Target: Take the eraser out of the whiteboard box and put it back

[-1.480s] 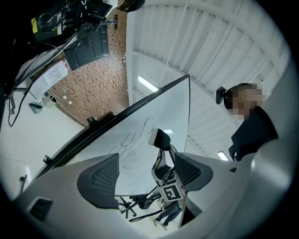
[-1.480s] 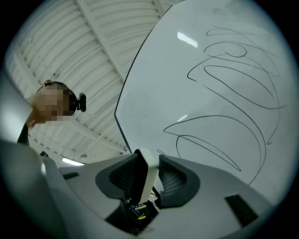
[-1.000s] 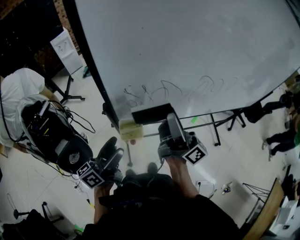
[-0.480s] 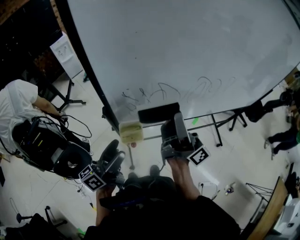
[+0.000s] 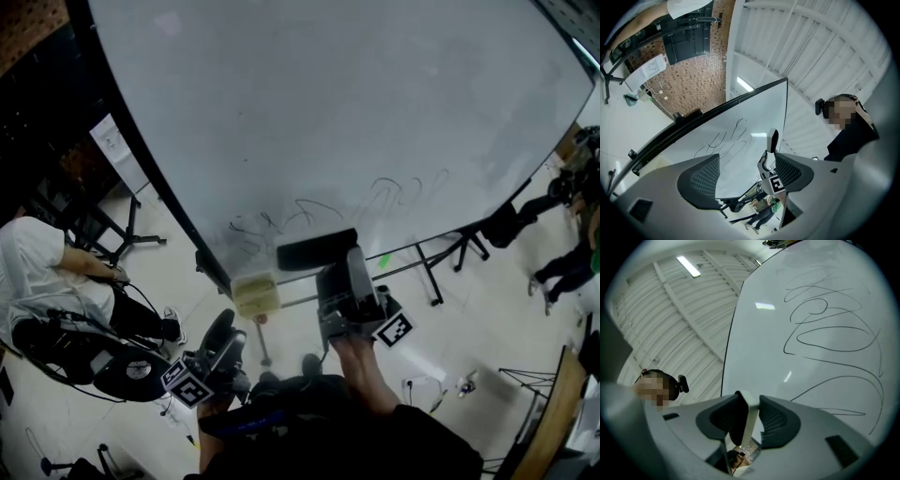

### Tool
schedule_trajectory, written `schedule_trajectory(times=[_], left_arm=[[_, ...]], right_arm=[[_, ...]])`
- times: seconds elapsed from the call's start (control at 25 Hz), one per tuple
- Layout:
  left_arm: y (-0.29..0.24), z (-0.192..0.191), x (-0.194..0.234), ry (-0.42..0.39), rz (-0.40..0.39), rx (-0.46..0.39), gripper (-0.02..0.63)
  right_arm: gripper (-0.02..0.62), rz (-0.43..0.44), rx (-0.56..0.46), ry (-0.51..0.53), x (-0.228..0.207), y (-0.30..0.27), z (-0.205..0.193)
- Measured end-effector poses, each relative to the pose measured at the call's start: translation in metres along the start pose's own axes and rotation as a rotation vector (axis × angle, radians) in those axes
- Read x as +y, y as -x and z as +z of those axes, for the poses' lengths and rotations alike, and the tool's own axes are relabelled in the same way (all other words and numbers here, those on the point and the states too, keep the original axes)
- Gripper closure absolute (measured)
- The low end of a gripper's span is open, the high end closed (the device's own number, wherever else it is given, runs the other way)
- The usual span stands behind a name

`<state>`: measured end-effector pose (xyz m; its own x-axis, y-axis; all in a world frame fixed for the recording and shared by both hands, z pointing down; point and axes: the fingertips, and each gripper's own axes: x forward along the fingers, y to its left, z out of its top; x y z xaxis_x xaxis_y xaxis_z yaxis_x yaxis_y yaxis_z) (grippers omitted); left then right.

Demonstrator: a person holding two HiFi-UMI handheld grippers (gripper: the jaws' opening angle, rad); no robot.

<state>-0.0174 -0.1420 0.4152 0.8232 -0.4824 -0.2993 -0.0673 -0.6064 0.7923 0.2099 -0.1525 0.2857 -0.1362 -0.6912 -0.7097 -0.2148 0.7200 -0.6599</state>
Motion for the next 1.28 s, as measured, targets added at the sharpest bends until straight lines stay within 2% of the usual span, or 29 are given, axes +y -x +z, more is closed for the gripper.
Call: schedule_trajectory(times=[0.44, 0.64, 0.96, 1.28], left_arm=[[-0.003, -0.004, 0.001, -0.002, 0.001, 0.016, 0.239], [-0.013, -0.005, -0.007, 0.031, 0.011, 0.034, 0.239], [-0.017, -0.009, -0.008, 0.020, -0.004, 0.059, 0.239], [-0.015, -0.012, -0.001, -0.013, -0.029, 0.066, 0.238]], right_arm=[[0.430, 0.035, -0.064, -0.021, 0.005, 0.005, 0.020], [0.431, 0.060, -0.092, -0.023, 0.009, 0.007, 0.030], [0.430, 0.116, -0.116, -0.017, 0.021, 0.008, 0.038], [0.430, 0.124, -0.118, -0.009, 0.023, 0.009, 0.040]])
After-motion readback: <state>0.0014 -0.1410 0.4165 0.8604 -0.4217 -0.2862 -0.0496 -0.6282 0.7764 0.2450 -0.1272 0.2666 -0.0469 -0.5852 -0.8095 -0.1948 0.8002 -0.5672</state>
